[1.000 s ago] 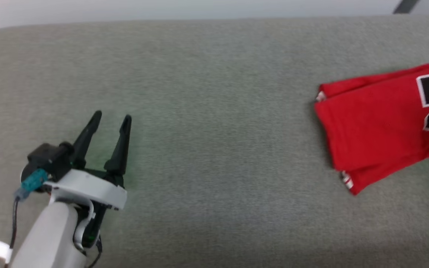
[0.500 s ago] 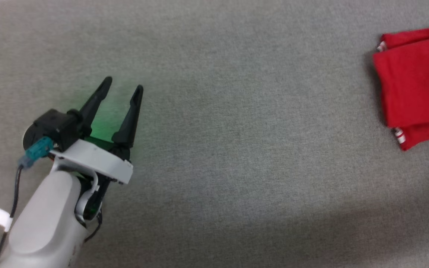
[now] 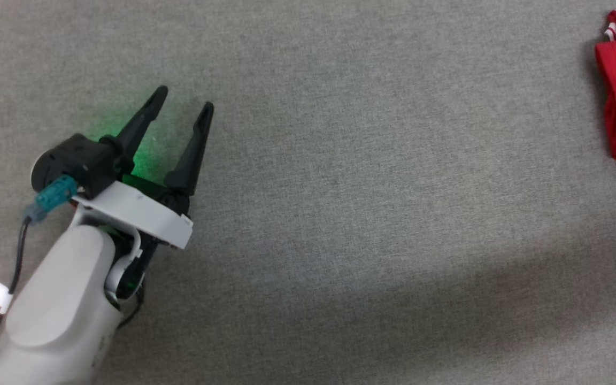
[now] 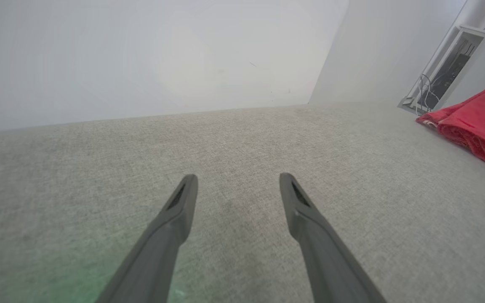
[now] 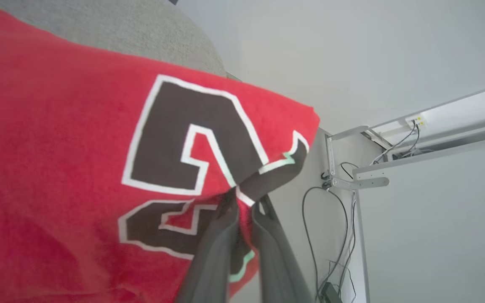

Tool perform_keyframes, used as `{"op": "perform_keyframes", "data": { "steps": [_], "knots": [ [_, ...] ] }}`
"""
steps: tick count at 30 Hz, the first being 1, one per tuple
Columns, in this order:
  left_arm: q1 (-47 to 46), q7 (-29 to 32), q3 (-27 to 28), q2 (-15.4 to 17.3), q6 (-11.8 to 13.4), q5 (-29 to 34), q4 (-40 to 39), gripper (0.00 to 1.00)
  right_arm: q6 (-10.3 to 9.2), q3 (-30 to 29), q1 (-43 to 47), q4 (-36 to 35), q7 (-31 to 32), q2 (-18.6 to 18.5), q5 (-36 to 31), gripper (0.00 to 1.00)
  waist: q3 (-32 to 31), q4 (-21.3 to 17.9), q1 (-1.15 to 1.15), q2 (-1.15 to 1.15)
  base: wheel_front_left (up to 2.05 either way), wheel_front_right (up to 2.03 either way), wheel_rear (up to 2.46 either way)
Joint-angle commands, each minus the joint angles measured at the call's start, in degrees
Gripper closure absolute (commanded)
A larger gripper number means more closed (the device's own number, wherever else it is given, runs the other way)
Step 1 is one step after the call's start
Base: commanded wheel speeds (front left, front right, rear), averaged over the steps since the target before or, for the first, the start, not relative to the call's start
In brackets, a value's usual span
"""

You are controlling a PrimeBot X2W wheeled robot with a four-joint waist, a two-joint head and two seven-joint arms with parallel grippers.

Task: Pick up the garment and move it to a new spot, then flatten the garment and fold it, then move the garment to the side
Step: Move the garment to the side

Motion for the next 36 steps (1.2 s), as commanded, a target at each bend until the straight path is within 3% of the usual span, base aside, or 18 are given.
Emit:
{"op": "perform_keyframes", "data": {
  "steps": [1,13,14,17,20,22,24,36],
  "knots": [
    [-0.5,0.0,-0.3,0.1,-0.1,-0.3,0.3,0.0,-0.12,0.1,-0.6,0.8,-0.6,1.0,-0.4,1.0,0.4,0.0,0.0,0.0,0.0,0.0,0.0],
    [-1.8,0.1,-1.9,1.0,-0.1,-1.1,0.7,0.0,-0.12,0.3,-4.1,10.2,-3.2,6.7,-1.7,1.0,1.5,-0.1,0.0,0.0,0.0,0.0,0.0],
    [-1.9,0.1,-1.9,1.0,-0.1,-1.1,0.8,0.0,-0.12,0.0,-4.5,11.0,-3.5,7.0,-1.6,0.96,1.6,0.0,0.0,0.0,0.0,0.0,0.0],
    [-2.1,0.1,-2.0,0.9,-0.1,-1.1,1.0,0.0,-0.12,-0.4,-5.2,12.8,-4.2,8.0,-1.7,0.67,1.6,0.2,0.0,0.0,0.0,0.0,0.0],
    [-2.1,0.1,-1.9,0.9,-0.1,-1.0,1.1,0.0,-0.12,-1.1,-5.9,14.3,-4.9,8.5,-1.5,0.47,1.4,0.3,0.0,0.0,0.0,0.0,0.0],
    [-1.8,0.1,-1.6,0.9,0.0,-1.0,1.1,0.0,-0.12,-1.2,-5.9,15.1,-5.2,9.0,-1.4,0.2,1.1,0.5,0.0,0.0,0.0,0.0,0.0],
    [-1.3,0.1,-1.4,0.9,0.0,-1.1,1.1,0.0,-0.12,-1.1,-6.1,15.6,-5.8,9.2,-1.7,0.02,0.7,0.6,0.0,0.0,0.0,0.0,0.0],
    [1.6,0.0,0.3,-0.6,0.0,-1.1,1.1,0.0,-0.12,-2.5,-5.3,17.7,-10.3,10.4,-1.6,0.0,-4.7,2.9,0.0,0.0,0.0,0.0,0.0]
  ]
}}
